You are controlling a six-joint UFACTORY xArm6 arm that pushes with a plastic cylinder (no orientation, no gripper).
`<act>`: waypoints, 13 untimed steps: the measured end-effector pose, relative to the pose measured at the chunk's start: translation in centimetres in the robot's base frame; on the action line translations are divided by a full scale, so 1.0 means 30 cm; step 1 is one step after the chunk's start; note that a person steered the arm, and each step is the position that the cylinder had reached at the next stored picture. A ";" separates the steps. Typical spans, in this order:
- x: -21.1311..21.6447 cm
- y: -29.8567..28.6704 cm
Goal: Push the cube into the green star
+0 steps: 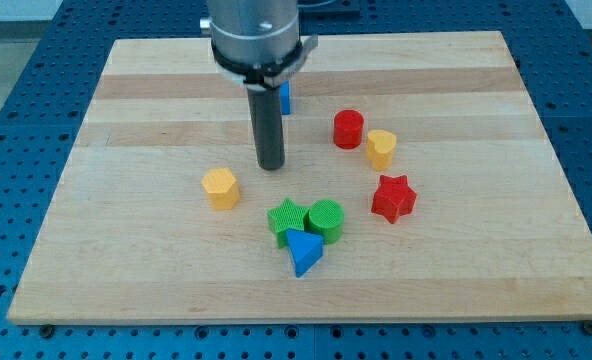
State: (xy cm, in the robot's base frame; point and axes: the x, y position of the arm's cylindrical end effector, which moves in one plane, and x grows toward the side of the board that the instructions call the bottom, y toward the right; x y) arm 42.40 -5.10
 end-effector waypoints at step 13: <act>-0.269 0.005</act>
State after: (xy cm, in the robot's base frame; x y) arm 34.33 -4.96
